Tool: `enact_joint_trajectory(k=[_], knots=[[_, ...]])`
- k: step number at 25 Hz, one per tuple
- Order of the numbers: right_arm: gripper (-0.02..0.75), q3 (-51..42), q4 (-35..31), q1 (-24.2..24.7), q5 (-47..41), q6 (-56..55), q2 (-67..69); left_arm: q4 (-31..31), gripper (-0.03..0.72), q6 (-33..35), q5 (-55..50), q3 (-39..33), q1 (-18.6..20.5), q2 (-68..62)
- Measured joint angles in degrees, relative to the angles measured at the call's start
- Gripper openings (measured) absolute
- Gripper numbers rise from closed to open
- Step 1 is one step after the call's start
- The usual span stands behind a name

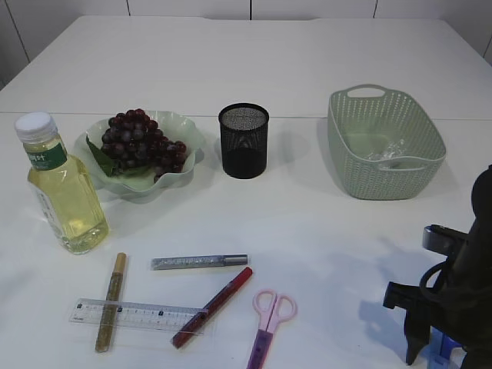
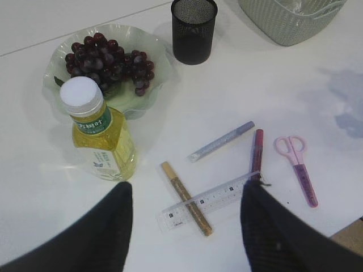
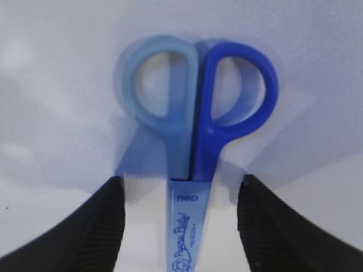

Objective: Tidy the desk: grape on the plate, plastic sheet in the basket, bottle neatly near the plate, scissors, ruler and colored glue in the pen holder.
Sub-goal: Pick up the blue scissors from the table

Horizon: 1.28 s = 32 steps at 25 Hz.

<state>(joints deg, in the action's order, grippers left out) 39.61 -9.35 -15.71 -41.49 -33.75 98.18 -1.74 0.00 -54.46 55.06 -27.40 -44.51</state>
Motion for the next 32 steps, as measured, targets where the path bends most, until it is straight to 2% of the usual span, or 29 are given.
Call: enact_joint_trajectory(k=[7,11,14,32], knots=[[0.479,0.0,0.1,0.0,0.1,-0.2,0.0,0.0,0.438,0.0,0.0,0.0,0.0,0.0],[0.393,0.0,0.4,0.0,0.3,-0.4,0.0,0.0,0.438,0.0,0.0,0.0,0.0,0.0],[0.360,0.0,0.6,0.0,0.5,-0.4,0.0,0.0,0.438,0.0,0.0,0.0,0.0,0.0],[0.349,0.0,2.9,0.0,0.7,-0.5,0.0,0.0,0.435,0.0,0.0,0.0,0.0,0.0]])
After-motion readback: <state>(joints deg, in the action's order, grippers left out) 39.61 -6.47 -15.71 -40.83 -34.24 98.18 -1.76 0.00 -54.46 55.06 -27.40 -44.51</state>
